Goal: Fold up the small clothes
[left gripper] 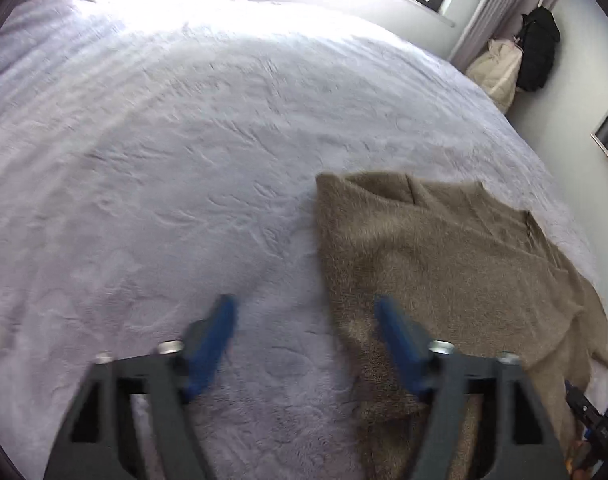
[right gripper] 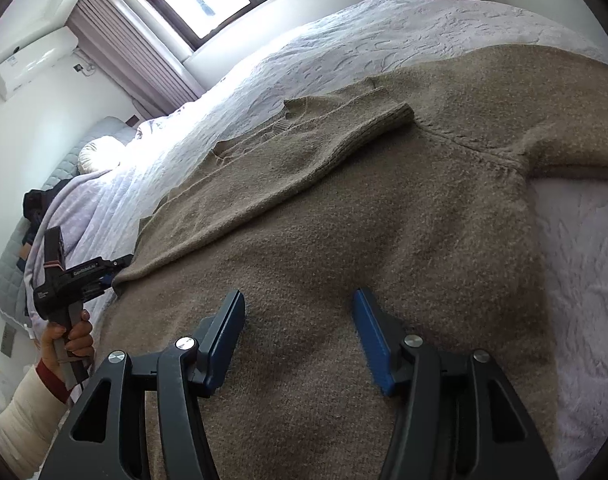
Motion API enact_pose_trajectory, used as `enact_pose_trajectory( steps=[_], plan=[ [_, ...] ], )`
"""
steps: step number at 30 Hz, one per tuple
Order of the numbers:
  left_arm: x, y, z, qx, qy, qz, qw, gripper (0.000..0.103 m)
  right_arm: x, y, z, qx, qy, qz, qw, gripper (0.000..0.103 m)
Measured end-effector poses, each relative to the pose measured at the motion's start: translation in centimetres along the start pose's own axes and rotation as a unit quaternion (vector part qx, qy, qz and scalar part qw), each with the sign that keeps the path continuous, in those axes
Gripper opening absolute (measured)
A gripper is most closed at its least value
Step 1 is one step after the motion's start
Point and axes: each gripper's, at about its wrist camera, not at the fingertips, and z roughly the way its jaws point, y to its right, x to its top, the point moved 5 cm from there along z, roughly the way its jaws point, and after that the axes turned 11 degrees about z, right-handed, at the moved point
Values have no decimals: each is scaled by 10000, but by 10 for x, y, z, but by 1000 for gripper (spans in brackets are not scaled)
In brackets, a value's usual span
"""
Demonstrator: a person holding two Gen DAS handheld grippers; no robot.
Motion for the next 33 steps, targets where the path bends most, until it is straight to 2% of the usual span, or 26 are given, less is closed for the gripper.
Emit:
enact_pose_trajectory(
  steps=[4, 9, 14, 18, 25, 33],
  plan=[
    [0, 5, -18, 14, 85, 65, 9999, 83, -1, 0, -1, 33, 49, -17, 10000, 61],
    [-22, 12, -2, 921, -413, 703, 9924, 83, -4, 1, -4, 111, 96, -12, 9999, 62],
    [-30, 9, -14, 918, -364, 466, 9940, 83, -5, 2, -7, 139, 126, -19, 9998, 62],
    [-32, 25, -30, 1108, -284, 871, 9896, 83, -6, 1, -8, 158, 148, -58, 9997, 64],
    [-44, 74, -51, 880, -292, 1194, 9885, 83, -8, 0, -12, 208, 192, -68, 9996, 65],
    [-62, 140, -57, 602, -358, 1545, 9855, 83, -8, 2, -15, 342, 234, -28, 9991, 66]
  ],
)
